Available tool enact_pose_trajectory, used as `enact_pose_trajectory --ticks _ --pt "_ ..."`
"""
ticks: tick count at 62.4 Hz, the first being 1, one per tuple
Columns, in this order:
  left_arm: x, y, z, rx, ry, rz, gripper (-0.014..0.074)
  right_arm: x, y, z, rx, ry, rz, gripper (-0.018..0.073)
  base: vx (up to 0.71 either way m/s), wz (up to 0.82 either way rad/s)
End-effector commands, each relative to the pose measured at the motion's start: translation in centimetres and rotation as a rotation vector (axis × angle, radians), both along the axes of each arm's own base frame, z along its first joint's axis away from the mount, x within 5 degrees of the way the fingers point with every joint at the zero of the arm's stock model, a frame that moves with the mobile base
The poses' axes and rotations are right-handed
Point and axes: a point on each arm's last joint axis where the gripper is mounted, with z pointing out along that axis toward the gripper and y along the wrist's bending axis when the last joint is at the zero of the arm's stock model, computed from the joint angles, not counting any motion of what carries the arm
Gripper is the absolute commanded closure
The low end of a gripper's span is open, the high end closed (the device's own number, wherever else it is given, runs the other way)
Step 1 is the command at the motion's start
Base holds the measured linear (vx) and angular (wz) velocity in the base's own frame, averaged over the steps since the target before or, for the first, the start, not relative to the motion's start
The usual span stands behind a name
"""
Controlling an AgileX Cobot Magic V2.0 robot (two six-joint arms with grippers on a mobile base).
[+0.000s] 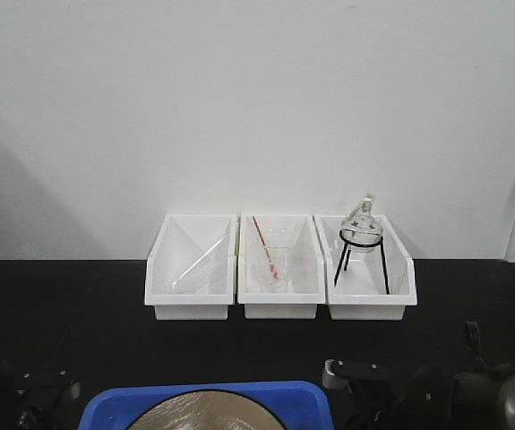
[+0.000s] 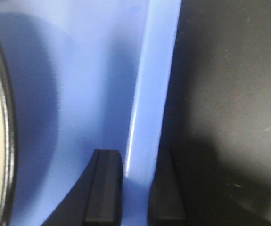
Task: Place disk in tray to left cabinet
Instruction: 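Grip both tray rims and lift the blue tray off the bench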
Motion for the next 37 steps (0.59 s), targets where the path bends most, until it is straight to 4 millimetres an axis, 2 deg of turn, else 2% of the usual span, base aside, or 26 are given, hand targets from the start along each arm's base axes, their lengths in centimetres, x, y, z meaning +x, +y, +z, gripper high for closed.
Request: enact_pose_trajectory --ticks 1,21,37 --pt "1.1 -0.5 3.1 -0.016 -0.062 -0.033 0.0603 -0.5 0.1 2.0 0.025 -0.018 0.02 0.0564 0.0 0.0" --pt "4.4 -1.5 9.3 -0.081 -0.164 0.012 0.0599 0.1 -3.1 7.0 0.095 -0.085 -0.093 0.0564 0.0 0.0" --pt "5.3 -1.9 12.9 -0.111 -0.193 0.024 0.0597 2.0 -2.4 12.5 0.14 -0.15 -0.077 0.0564 0.0 0.0"
